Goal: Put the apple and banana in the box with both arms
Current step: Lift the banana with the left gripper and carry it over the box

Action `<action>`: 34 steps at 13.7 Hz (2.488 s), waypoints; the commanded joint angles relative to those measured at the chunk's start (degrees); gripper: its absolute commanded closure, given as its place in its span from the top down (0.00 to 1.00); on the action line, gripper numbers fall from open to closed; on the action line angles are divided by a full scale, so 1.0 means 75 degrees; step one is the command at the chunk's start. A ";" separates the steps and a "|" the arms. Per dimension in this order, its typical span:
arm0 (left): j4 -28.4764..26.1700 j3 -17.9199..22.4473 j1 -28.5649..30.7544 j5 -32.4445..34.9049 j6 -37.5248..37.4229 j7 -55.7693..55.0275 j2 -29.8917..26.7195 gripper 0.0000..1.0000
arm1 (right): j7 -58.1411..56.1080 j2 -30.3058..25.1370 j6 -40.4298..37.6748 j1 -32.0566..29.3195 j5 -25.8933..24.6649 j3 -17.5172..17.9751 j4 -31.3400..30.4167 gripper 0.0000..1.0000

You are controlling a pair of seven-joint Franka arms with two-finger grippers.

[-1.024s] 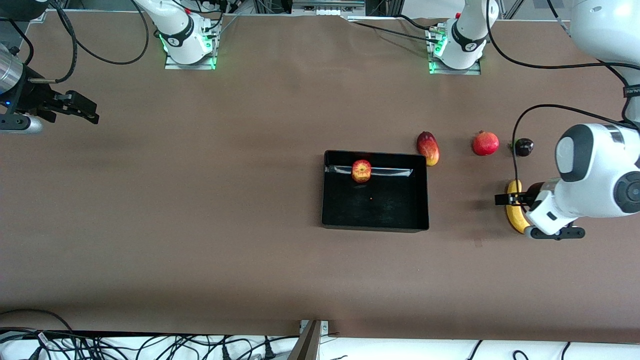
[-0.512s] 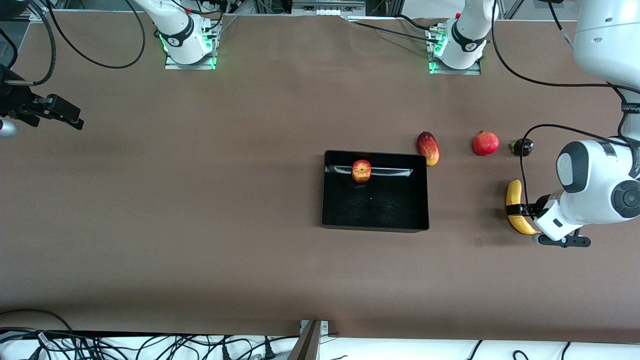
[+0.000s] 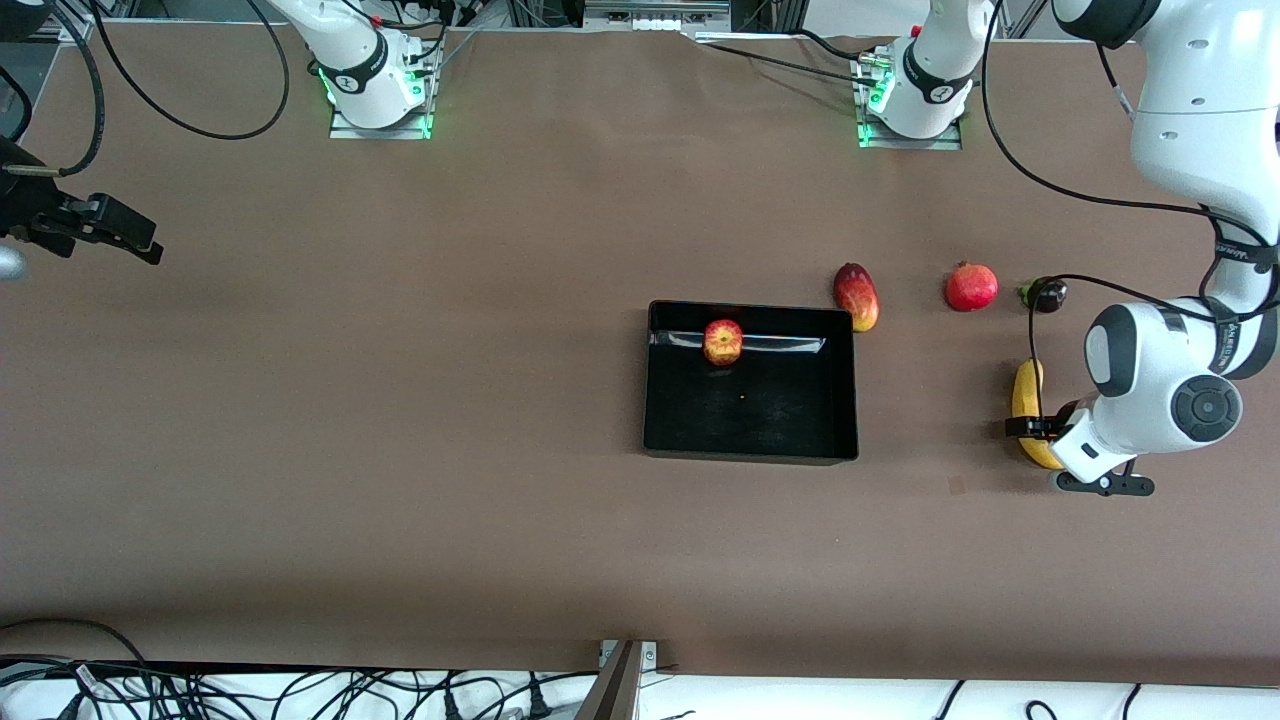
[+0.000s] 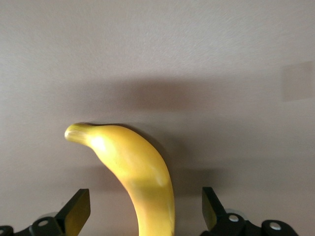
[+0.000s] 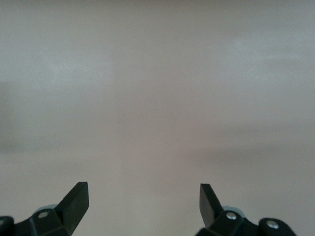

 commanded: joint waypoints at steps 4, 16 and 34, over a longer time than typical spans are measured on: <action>-0.0858 -0.0059 0.0167 0.0199 0.0894 0.0067 -0.0191 1.00 | 0.0118 0.0093 -0.0067 0.0012 0.0087 0.0042 0.0194 1.00; -0.0976 -0.0059 -0.0639 0.0000 -0.1314 -0.0445 -0.1629 0.00 | 0.0118 0.0104 -0.0125 0.0000 0.0087 0.0042 0.0194 1.00; -0.0226 -0.0445 -0.4074 -0.1477 -0.0829 -0.6870 -0.1375 0.00 | 0.0106 0.0104 -0.0137 0.0000 0.0087 0.0042 0.0183 1.00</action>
